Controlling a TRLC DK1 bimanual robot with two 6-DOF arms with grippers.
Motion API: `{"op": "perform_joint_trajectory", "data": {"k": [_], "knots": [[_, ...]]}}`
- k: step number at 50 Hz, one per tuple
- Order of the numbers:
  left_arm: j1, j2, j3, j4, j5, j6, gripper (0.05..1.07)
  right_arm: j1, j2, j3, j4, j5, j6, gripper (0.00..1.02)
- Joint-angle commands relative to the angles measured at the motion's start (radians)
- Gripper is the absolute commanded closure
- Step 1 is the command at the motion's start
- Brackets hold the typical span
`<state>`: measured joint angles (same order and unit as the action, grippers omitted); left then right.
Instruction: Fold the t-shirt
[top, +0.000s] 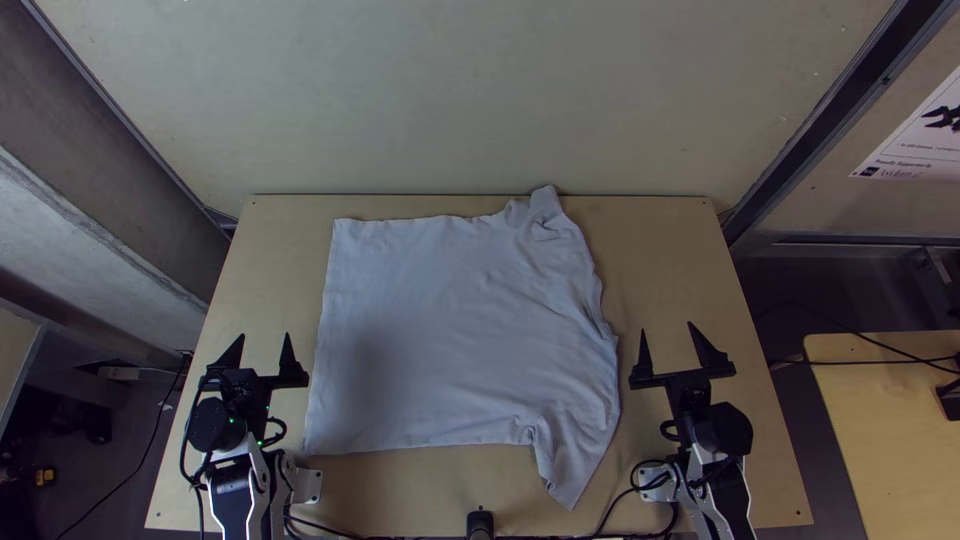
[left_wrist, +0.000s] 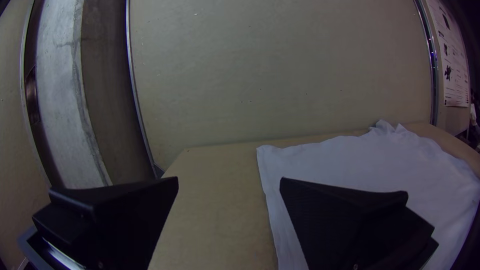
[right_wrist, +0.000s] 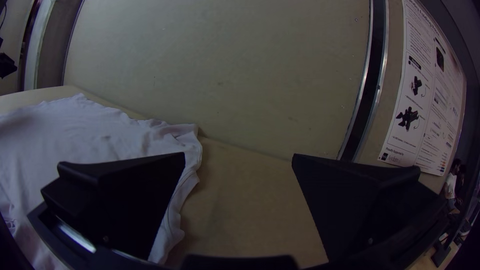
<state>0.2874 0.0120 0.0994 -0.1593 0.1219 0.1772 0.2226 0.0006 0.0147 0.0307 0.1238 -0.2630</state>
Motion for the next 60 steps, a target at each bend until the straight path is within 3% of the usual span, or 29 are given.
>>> {"op": "perform_joint_trajectory", "data": {"k": [1,36,60], "knots": [[0.004,-0.012,-0.038,-0.040,0.004,0.013,0.10,0.008,-0.004,-0.010,-0.014,0.007,0.004,0.04],[-0.007,-0.012,-0.038,-0.040,0.002,0.007,0.10,0.008,-0.004,-0.010,-0.014,0.007,0.004,0.04],[0.009,-0.010,0.002,-0.019,-0.036,0.005,0.10,-0.063,-0.004,0.044,0.006,0.016,0.011,0.04]]}}
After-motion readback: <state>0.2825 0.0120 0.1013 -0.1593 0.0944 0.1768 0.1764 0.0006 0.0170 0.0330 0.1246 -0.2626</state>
